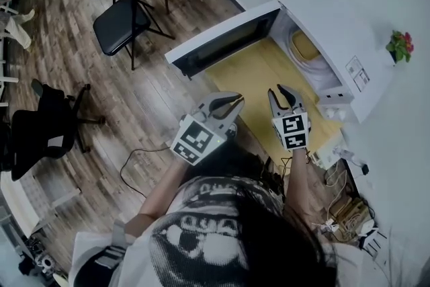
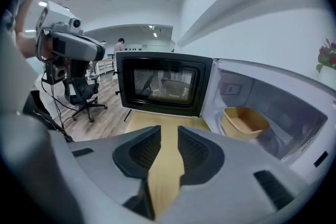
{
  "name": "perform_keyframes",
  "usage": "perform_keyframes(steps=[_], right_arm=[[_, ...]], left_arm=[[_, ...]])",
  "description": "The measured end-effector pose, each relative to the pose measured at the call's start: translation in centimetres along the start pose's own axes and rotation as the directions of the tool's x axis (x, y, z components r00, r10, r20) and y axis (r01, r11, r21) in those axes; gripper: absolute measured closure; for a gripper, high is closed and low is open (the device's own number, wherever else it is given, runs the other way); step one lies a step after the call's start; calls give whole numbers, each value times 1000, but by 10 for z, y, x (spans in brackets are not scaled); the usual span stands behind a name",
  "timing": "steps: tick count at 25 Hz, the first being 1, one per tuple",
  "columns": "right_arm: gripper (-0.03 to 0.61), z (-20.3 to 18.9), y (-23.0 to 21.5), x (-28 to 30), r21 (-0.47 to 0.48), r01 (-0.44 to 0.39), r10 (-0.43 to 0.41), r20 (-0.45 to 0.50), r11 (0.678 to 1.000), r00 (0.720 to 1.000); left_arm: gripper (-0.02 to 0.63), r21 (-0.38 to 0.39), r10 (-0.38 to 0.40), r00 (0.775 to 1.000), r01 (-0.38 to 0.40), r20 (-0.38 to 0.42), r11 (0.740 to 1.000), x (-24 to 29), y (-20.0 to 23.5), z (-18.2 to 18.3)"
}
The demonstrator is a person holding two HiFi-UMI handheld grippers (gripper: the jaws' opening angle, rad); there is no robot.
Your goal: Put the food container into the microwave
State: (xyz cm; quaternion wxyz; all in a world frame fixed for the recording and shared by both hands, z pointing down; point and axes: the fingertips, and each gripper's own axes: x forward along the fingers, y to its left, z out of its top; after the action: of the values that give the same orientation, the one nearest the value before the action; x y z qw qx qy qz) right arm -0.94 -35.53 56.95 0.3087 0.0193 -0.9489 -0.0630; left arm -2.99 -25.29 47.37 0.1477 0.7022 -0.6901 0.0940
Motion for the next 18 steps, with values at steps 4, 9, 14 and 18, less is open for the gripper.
perform_keyframes(steps=[4, 9, 14, 18], right_arm=[[476, 1, 20, -4, 22, -23, 23, 14, 999, 1000], [479, 5, 44, -10, 24, -38, 37, 29, 999, 999], [480, 18, 74, -20, 33, -45, 43, 61, 998, 997], [482, 28, 104, -27, 44, -53, 49, 82, 998, 995]], left_arm=[[598, 20, -11, 1000, 12, -20, 1000, -5, -1, 1], [598, 43, -21, 999, 22, -27, 999, -18, -3, 1], [598, 53, -17, 999, 18, -30, 998, -46, -8, -6], [598, 48, -5, 999, 6, -32, 999, -77, -10, -15]])
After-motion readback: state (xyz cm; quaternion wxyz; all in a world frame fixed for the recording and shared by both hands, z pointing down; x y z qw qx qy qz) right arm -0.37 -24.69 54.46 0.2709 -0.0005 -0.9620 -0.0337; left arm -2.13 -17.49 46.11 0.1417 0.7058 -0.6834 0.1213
